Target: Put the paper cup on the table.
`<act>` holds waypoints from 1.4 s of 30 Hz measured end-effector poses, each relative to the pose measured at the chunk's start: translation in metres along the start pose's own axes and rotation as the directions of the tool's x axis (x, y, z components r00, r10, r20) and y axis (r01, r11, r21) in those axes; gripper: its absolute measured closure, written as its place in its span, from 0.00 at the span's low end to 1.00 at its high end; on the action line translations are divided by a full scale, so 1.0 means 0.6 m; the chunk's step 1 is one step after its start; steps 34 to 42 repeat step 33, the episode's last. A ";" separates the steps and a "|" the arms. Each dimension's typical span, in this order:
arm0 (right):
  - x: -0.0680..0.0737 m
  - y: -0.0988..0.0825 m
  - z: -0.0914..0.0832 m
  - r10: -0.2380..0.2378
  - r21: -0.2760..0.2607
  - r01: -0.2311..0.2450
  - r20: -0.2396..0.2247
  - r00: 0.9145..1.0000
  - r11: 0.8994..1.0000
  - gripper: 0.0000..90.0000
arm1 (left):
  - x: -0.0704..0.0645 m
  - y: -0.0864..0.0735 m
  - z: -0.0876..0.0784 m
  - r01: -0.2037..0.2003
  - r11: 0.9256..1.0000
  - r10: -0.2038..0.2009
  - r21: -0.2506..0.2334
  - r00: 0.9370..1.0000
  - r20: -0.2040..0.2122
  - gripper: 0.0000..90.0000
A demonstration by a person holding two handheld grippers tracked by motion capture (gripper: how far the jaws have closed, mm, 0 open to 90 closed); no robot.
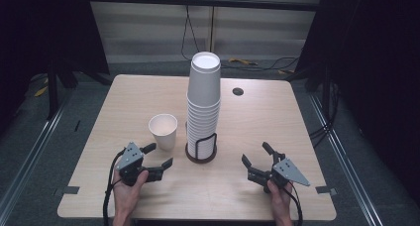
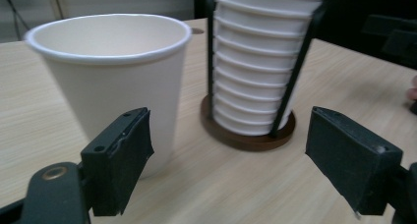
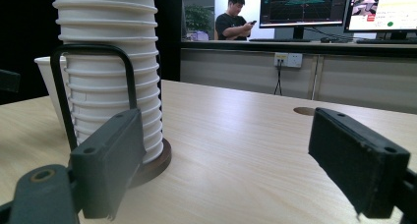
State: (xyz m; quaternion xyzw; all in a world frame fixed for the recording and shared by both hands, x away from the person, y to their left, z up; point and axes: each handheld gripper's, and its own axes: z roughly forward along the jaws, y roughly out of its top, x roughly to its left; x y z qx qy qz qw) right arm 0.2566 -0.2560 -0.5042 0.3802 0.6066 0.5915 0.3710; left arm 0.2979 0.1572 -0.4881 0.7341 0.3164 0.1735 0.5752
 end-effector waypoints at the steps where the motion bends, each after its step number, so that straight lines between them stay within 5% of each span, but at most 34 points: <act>1: 0.000 0.000 0.000 0.000 0.000 0.000 0.000 1.000 1.000 0.15 | -0.005 -0.002 0.003 -0.012 1.000 0.012 -0.006 1.000 0.001 0.19; 8: 0.000 0.000 0.000 0.000 0.000 0.000 0.000 1.000 1.000 0.15 | -0.044 -0.011 0.029 -0.052 0.996 0.052 -0.069 0.999 -0.007 0.19; 9: 0.000 0.000 0.000 0.000 0.001 0.000 -0.002 1.000 1.000 0.15 | -0.049 -0.014 0.034 -0.020 0.996 0.021 -0.091 1.000 0.001 0.18; 13: 0.000 0.000 0.000 -0.001 0.000 0.001 0.000 1.000 1.000 0.15 | -0.068 -0.020 0.049 -0.067 0.995 0.067 -0.081 0.998 0.002 0.17; 18: 0.000 0.000 0.000 0.000 0.001 0.000 -0.002 1.000 1.000 0.15 | -0.086 -0.026 0.061 -0.046 0.994 0.050 -0.099 0.998 0.043 0.18; 21: 0.000 0.000 0.000 0.000 0.000 0.000 0.000 1.000 1.000 0.15 | -0.095 -0.029 0.058 -0.071 0.989 0.073 -0.133 0.997 0.005 0.18; 23: 0.000 0.000 0.000 0.000 0.000 0.000 0.000 1.000 1.000 0.15 | -0.095 -0.030 0.059 -0.034 0.990 0.037 -0.139 0.999 0.021 0.18; 25: 0.000 0.000 0.000 0.000 0.000 0.000 0.000 1.000 1.000 0.15 | -0.096 -0.032 0.055 -0.047 0.986 0.053 -0.159 0.998 0.030 0.18; 28: 0.000 0.000 0.000 0.002 0.002 -0.002 -0.001 1.000 1.000 0.15 | -0.099 -0.041 0.041 -0.096 0.963 0.093 -0.250 0.995 -0.022 0.18; 29: -0.001 0.000 0.001 0.001 0.005 -0.001 0.000 1.000 1.000 0.15 | -0.101 -0.046 0.037 -0.067 0.955 0.060 -0.288 0.998 -0.033 0.18; 30: -0.001 0.001 0.001 0.001 0.008 -0.001 0.000 1.000 1.000 0.15 | -0.100 -0.047 0.035 -0.078 0.952 0.069 -0.296 0.997 -0.042 0.17; 33: -0.002 0.001 0.001 0.004 0.010 -0.004 -0.003 1.000 1.000 0.15 | -0.100 -0.045 0.038 -0.060 0.958 0.063 -0.281 0.998 0.000 0.18; 42: -0.002 0.001 0.001 0.004 0.010 -0.004 -0.003 1.000 1.000 0.15 | -0.100 -0.045 0.038 -0.060 0.958 0.063 -0.281 0.998 0.000 0.18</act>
